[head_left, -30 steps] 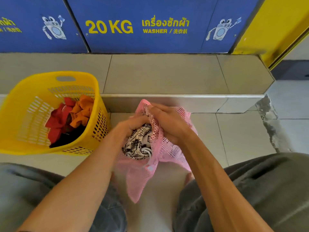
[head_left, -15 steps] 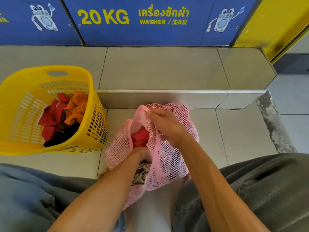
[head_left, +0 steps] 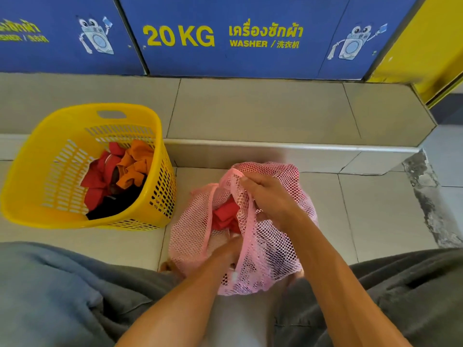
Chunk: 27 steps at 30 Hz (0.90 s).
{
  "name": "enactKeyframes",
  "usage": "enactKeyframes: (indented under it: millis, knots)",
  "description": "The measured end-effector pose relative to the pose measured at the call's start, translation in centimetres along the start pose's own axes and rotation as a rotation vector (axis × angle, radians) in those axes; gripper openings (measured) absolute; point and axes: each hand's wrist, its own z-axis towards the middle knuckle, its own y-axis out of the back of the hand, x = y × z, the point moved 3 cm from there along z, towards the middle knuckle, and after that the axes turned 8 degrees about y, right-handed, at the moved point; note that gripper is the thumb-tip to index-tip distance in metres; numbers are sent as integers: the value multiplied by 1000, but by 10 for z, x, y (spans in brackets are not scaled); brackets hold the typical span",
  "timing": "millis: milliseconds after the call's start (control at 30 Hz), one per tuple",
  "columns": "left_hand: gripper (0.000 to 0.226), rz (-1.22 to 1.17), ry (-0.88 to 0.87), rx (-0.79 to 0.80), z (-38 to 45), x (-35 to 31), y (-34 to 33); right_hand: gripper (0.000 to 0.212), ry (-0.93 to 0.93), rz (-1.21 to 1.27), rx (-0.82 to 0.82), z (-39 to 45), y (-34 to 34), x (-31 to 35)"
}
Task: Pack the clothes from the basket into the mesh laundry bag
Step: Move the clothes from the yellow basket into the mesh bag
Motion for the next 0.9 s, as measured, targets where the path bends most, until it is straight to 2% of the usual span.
enactKeyframes:
  millis: [33, 100, 133, 167, 233, 333, 367, 433, 467, 600, 667, 733, 833, 900]
  knots:
    - [46, 24, -49, 46, -4, 7, 1, 25, 3, -5, 5, 0, -1, 0]
    - [51, 113, -113, -10, -10, 20, 6, 26, -5, -41, -7, 0, -3, 1]
    - [55, 189, -83, -10, -13, 26, 12, 25, -5, -80, -25, 1, -4, 2]
    - [65, 274, -38, 95, 19, 56, 5, 24, -6, -129, -42, 2, -4, 1]
    - [87, 381, 198, 210, -15, 48, 33, 27, -18, -227, -67, 3, -3, 1]
    - [88, 561, 383, 347, -40, 44, 61, 29, 3, -379, -88, 1, -3, -1]
    - [86, 636, 436, 346, -38, 49, 68, 29, 21, -401, -106, 2, -3, -2]
    - [92, 832, 538, 314, -47, 57, 78, 28, 58, -396, -178, 2, -1, 1]
    - [91, 855, 539, 259, -52, 58, 83, 27, 75, -369, -222, 1, 0, 4]
    - [64, 927, 485, -23, -62, 65, 92, 29, 154, -185, -378, -7, 6, 20]
    - [58, 902, 464, -87, -67, 64, 95, 27, 171, -129, -430, -10, 7, 26]
    - [55, 869, 431, -119, -70, 59, 102, 22, 138, -98, -401, -11, 8, 24]
    - [41, 859, 361, -165, -80, 43, 115, 26, 5, -103, -203, -15, 0, 14]
    - [34, 888, 316, -183, -89, 29, 127, 23, -46, -92, -132, -16, -7, 6]
